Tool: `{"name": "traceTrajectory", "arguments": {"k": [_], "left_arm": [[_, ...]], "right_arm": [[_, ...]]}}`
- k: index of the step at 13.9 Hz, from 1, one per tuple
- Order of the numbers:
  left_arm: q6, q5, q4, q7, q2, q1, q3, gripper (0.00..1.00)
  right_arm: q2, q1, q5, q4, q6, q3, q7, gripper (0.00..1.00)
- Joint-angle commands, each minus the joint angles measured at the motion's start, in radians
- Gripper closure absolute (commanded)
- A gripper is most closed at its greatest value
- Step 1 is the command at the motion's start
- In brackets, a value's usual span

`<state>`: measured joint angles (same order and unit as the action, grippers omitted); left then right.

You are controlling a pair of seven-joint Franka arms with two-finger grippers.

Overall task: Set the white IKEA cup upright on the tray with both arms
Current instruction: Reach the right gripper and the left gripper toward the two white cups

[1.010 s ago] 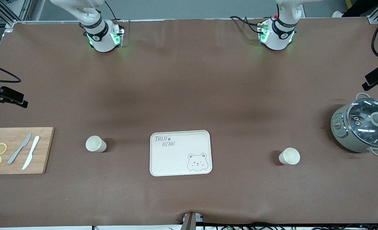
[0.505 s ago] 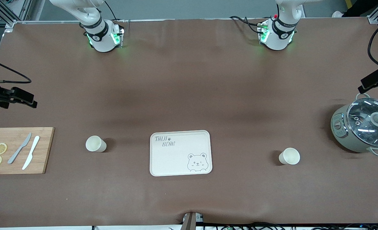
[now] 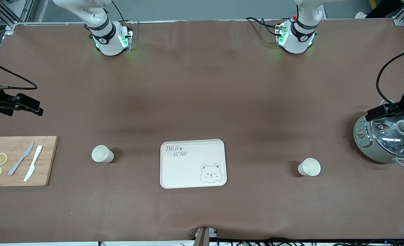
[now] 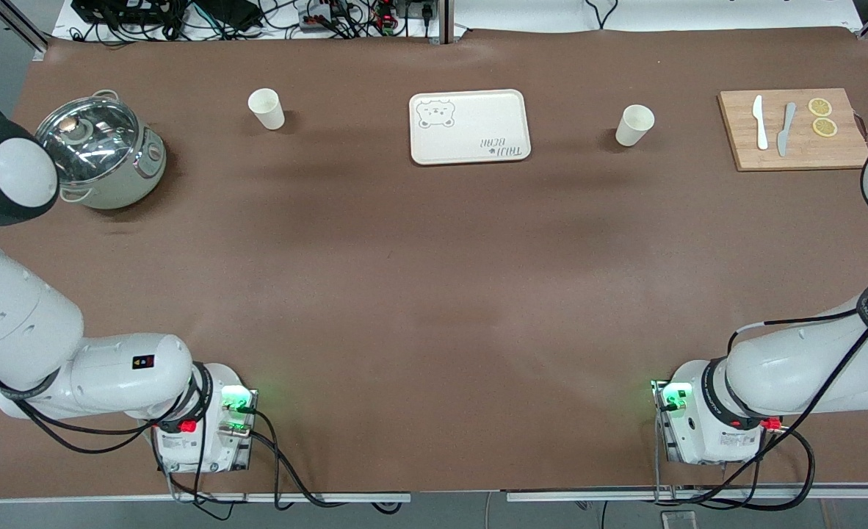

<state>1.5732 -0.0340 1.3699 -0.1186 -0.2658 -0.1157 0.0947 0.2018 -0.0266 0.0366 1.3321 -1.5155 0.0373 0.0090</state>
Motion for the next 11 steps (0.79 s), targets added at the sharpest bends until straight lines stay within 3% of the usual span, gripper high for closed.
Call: {"name": "traceTrajectory", "arguments": {"k": [1, 11], "left_arm": [[0.045, 0.011, -0.012, 0.019, -0.036, -0.009, 0.005, 0.0], [0.243, 0.01, -0.012, 0.017, -0.176, 0.007, 0.002, 0.0]], "right_arm": [[-0.002, -0.006, -0.004, 0.016, -0.021, 0.004, 0.009, 0.0], [0.269, 0.02, 0.006, 0.016, -0.351, 0.006, -0.069, 0.0]]}}
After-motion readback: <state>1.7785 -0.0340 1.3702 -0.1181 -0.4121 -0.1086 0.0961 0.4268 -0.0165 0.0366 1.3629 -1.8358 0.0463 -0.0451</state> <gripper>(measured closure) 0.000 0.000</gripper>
